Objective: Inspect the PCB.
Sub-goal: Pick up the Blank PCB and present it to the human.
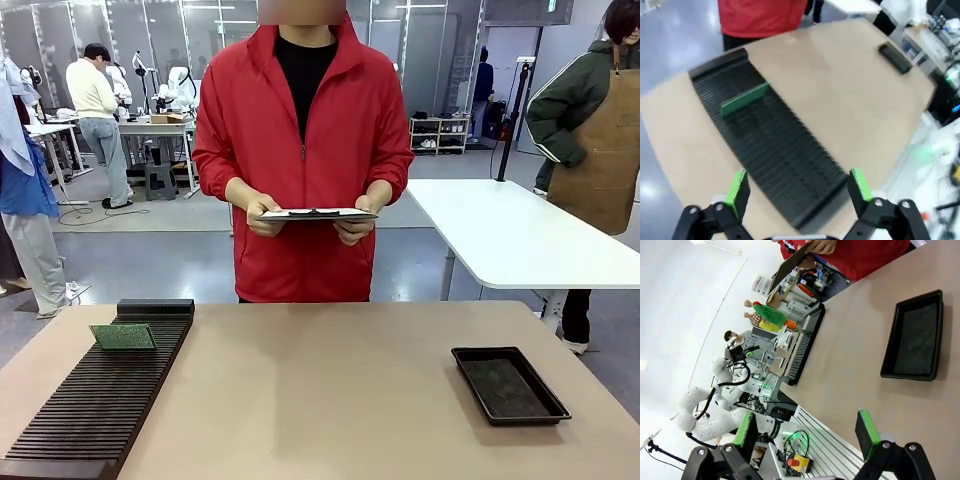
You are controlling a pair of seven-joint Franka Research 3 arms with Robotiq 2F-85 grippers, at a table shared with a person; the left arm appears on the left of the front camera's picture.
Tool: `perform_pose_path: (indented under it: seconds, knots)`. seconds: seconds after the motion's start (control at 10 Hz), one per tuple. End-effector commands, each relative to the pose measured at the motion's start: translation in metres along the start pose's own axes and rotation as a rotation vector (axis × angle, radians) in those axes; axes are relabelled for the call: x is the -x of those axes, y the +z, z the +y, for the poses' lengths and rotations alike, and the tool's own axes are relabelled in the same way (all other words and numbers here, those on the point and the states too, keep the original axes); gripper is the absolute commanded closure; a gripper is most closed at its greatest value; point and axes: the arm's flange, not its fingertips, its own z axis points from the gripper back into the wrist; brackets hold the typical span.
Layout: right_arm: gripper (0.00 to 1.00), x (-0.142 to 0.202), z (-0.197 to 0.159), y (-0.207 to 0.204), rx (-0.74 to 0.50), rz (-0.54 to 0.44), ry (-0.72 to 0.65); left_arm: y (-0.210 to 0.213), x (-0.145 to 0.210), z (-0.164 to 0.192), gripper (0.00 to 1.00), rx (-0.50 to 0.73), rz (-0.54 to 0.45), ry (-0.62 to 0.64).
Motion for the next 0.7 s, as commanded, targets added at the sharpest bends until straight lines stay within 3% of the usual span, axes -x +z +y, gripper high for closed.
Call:
perform_pose_path:
  seconds: [0.0, 0.4, 0.5, 0.6]
  knots:
    - [0.00, -0.001, 0.000, 0.000, -0.011, -0.011, 0.011, -0.042, -0.011, -0.009, 0.00, -0.186, 0.115, -0.231]
    - [0.00, -0.001, 0.000, 0.000, -0.011, -0.011, 0.011, -0.090, -0.040, -0.006, 0.00, -0.220, 0.306, -0.394]
    - [0.00, -0.001, 0.000, 0.000, -0.011, -0.011, 0.011, -0.093, -0.043, -0.005, 0.00, -0.208, 0.285, -0.388]
    - [0.00, -0.001, 0.000, 0.000, -0.011, -0.011, 0.011, -0.086, -0.041, -0.009, 0.00, -0.117, 0.260, -0.384]
